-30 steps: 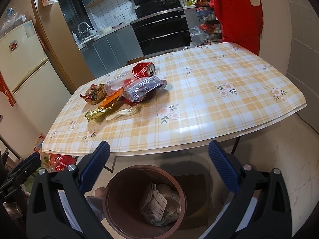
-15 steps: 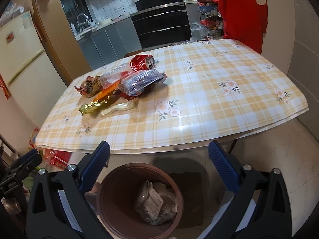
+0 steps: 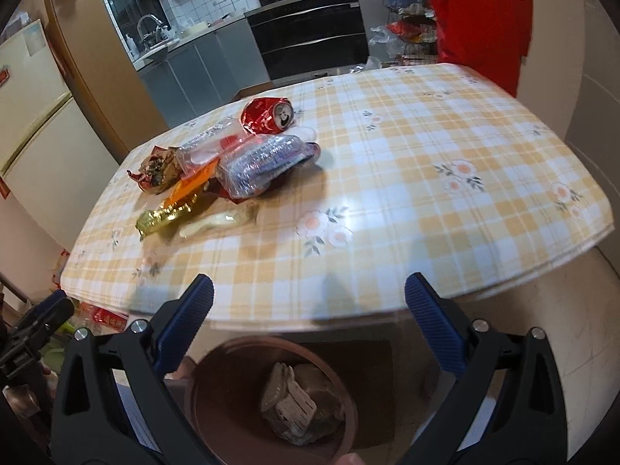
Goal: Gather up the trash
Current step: 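Move both open tools back toward the remaining trash on the table, then grasp the clear pink-edged plastic clamshell with the left tool and lift it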
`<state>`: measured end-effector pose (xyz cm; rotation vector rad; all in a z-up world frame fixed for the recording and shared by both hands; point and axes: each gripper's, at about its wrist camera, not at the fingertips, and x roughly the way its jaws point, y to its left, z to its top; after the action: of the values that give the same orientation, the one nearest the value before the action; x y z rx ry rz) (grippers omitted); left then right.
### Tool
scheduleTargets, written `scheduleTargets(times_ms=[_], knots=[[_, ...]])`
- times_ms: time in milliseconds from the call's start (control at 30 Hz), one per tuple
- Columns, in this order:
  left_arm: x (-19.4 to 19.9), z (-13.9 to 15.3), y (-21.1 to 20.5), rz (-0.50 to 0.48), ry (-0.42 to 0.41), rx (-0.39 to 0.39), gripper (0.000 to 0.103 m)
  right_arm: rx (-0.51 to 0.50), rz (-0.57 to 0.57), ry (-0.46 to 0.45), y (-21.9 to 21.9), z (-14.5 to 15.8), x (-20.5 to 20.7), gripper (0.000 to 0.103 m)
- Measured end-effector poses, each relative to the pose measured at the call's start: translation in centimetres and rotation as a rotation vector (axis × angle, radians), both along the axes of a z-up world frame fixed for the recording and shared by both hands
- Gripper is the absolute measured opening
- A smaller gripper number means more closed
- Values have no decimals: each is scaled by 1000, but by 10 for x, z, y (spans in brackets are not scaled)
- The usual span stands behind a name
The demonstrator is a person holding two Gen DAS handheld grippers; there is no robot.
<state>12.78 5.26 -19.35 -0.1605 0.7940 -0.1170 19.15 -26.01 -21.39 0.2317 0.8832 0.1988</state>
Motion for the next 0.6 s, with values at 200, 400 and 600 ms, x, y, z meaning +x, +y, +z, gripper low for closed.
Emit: scheduleTargets(times_ms=[200, 400, 600], knots=[[34, -9, 12, 12, 19, 6, 93, 41, 38, 34, 9, -11, 58, 98], [67, -17, 24, 27, 33, -20, 93, 3, 47, 39, 25, -13, 104, 98], [115, -12, 36, 23, 54, -143, 90, -28, 84, 17, 40, -11, 141, 97]])
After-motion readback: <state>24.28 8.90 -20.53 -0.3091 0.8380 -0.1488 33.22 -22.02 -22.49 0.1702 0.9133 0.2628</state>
